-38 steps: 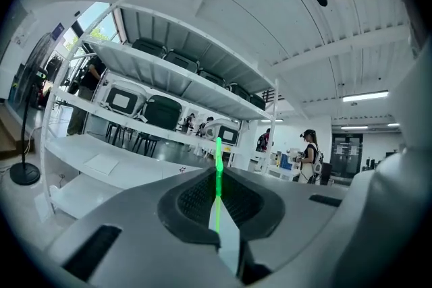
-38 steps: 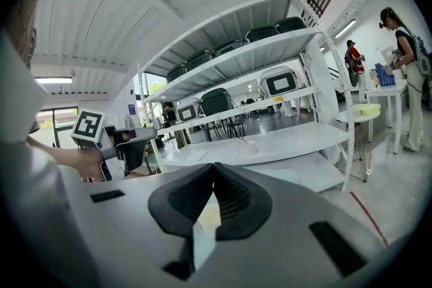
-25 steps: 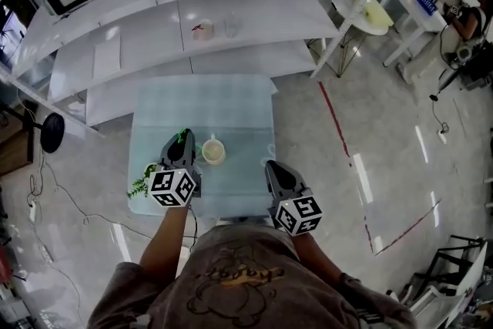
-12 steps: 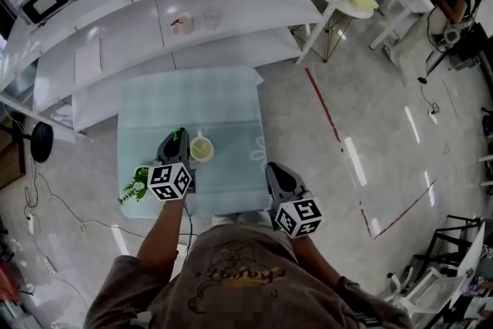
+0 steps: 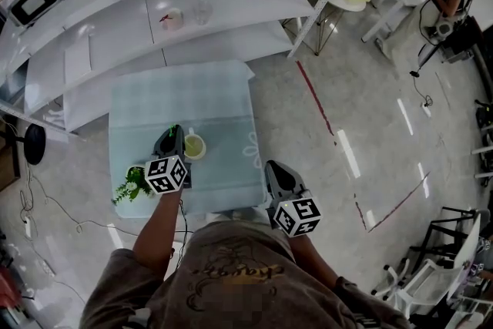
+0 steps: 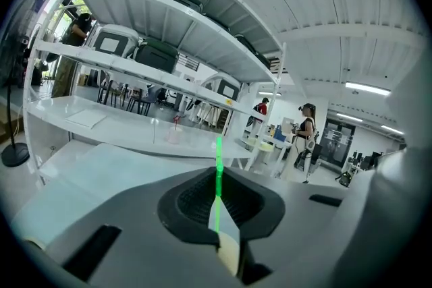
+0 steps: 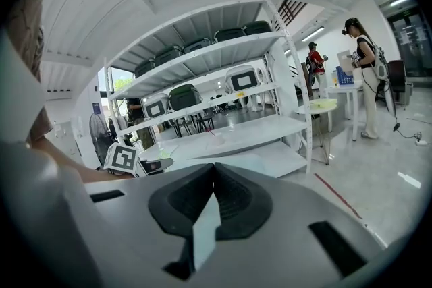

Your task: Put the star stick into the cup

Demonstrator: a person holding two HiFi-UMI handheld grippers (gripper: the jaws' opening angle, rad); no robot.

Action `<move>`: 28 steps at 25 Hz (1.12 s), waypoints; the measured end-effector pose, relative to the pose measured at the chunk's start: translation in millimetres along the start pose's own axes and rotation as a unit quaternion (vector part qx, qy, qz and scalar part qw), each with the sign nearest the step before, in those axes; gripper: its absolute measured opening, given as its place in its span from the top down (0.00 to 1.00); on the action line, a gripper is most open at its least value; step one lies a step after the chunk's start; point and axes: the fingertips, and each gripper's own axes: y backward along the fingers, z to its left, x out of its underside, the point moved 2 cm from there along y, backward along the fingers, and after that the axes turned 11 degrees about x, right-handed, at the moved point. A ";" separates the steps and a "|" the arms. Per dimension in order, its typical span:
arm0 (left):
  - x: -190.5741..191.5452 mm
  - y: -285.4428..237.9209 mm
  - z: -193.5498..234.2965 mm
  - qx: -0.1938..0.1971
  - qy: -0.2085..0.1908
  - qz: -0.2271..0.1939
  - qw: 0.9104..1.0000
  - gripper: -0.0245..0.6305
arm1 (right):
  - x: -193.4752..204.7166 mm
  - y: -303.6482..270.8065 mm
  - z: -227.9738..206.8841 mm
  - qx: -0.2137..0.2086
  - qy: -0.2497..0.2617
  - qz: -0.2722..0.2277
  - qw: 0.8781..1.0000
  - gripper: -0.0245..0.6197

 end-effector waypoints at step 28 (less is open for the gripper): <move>26.3 -43.8 30.0 0.010 0.068 0.036 0.997 0.91 | -2.3 -6.8 -15.9 0.027 -0.003 0.002 1.000 0.96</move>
